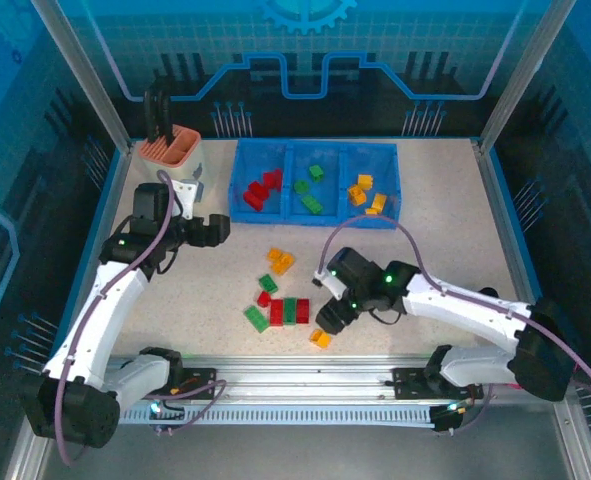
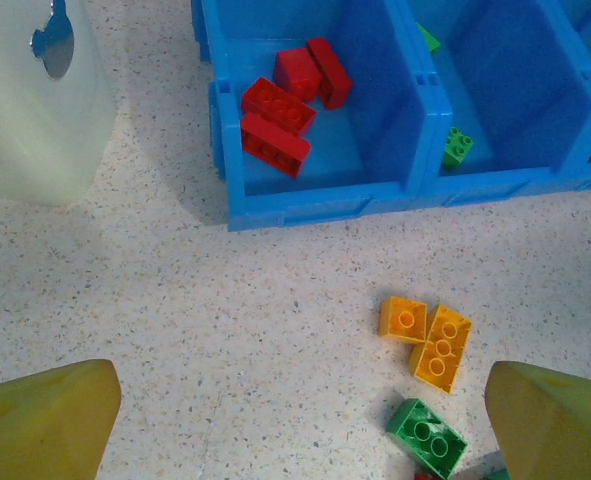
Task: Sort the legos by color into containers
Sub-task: Pick up the lego from the bottom-center of the table.
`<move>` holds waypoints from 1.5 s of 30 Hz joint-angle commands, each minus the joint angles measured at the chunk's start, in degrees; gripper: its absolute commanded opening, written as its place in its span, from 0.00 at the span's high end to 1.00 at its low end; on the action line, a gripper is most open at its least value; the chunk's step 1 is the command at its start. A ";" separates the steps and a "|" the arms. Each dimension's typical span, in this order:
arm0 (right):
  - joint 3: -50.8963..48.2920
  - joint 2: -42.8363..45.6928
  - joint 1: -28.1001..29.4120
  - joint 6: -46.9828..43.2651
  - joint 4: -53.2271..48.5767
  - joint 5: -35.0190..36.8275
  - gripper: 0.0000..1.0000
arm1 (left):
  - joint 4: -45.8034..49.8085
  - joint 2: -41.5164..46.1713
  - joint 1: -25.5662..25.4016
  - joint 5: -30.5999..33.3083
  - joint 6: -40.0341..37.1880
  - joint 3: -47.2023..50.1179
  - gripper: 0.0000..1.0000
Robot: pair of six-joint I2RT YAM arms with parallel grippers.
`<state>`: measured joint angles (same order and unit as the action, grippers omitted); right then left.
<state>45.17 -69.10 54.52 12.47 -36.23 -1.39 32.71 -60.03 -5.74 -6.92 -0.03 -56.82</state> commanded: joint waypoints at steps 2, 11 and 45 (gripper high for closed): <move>-3.55 1.09 2.63 2.99 2.55 -0.73 0.16 | 0.42 1.23 0.75 -1.70 -0.14 0.35 0.04; -1.69 -5.92 5.51 1.46 4.57 1.91 0.14 | 0.47 0.81 0.74 -1.87 -0.14 0.36 0.03; 10.96 -18.13 2.71 0.85 -7.10 12.74 0.67 | 1.11 -1.40 0.82 -1.87 -0.58 -0.13 0.01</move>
<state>53.60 -91.42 61.04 14.44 -38.96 9.04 32.73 -60.97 -5.72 -7.40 -0.05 -56.82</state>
